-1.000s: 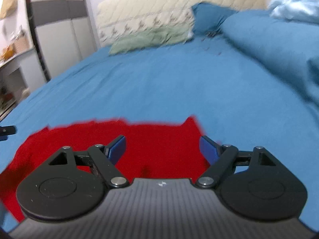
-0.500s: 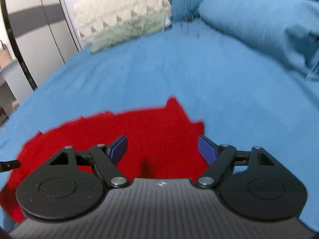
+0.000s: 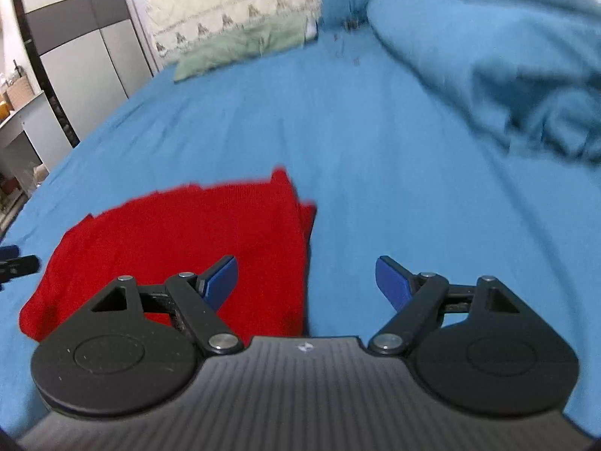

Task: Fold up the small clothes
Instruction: 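Grasp the folded sweater's edge with the right gripper and fold it over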

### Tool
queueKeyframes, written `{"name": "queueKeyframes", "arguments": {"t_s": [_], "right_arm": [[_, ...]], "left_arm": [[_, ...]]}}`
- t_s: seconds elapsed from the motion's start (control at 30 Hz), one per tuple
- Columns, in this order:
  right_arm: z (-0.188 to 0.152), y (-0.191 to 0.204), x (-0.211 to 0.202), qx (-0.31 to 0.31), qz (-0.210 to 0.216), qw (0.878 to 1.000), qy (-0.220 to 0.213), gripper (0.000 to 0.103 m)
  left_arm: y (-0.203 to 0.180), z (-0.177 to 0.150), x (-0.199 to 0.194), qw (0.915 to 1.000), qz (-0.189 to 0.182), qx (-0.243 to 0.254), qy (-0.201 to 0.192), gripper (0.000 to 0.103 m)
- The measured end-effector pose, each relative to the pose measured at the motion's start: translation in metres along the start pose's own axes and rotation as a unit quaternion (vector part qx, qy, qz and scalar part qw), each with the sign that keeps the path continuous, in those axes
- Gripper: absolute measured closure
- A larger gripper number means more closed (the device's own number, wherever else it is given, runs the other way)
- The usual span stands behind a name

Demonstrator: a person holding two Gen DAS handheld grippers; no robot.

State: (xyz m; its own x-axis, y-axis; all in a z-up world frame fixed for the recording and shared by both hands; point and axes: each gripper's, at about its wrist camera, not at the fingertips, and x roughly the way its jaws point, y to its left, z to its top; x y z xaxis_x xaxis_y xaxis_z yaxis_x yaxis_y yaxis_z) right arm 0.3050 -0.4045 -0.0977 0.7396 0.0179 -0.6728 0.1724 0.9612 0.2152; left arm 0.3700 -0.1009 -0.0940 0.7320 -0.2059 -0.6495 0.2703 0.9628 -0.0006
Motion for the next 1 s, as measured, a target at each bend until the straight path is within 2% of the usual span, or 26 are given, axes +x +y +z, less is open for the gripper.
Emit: {"name": "queueKeyframes", "arguments": {"t_s": [0.03, 0.2, 0.37, 0.43, 0.5, 0.57, 0.63, 0.7, 0.87, 1.0], "right_arm": [[-0.007, -0.002, 0.007, 0.007, 0.002, 1.000, 0.008, 0.011], [-0.035, 0.002, 0.046, -0.005, 0.008, 0.999, 0.036, 0.034], [-0.048, 0.012, 0.066, -0.037, 0.005, 0.999, 0.025, 0.035], [-0.052, 0.017, 0.068, -0.071, 0.002, 0.997, 0.017, 0.039], [-0.056, 0.027, 0.068, -0.115, 0.005, 0.993, 0.009, 0.049], [-0.058, 0.030, 0.069, -0.125, 0.006, 0.992, 0.009, 0.049], [-0.057, 0.024, 0.071, -0.098, 0.015, 0.995, 0.015, 0.051], [-0.055, 0.018, 0.073, -0.072, 0.033, 0.997, 0.019, 0.062], [-0.048, 0.016, 0.074, -0.036, 0.040, 0.998, 0.037, 0.074], [-0.032, 0.015, 0.066, 0.032, 0.041, 0.997, 0.054, 0.077]], "left_arm": [[-0.005, -0.002, 0.007, 1.0000, -0.004, -0.004, 0.007, 0.000], [-0.024, -0.008, 0.040, 0.9995, -0.005, -0.006, 0.029, 0.000], [-0.032, -0.014, 0.063, 0.9991, 0.002, 0.001, 0.043, 0.000], [-0.033, -0.018, 0.072, 0.9986, 0.005, 0.002, 0.052, 0.000], [-0.033, -0.021, 0.079, 0.9982, 0.008, 0.003, 0.059, 0.000], [-0.034, -0.025, 0.084, 0.9980, 0.009, 0.002, 0.063, 0.000], [-0.033, -0.027, 0.086, 0.9979, 0.009, 0.003, 0.064, 0.000], [-0.033, -0.027, 0.088, 0.9978, 0.009, 0.001, 0.066, 0.000], [-0.032, -0.026, 0.098, 0.9969, 0.016, -0.002, 0.077, 0.000], [-0.034, -0.021, 0.107, 0.9949, 0.024, 0.002, 0.098, 0.000]]}}
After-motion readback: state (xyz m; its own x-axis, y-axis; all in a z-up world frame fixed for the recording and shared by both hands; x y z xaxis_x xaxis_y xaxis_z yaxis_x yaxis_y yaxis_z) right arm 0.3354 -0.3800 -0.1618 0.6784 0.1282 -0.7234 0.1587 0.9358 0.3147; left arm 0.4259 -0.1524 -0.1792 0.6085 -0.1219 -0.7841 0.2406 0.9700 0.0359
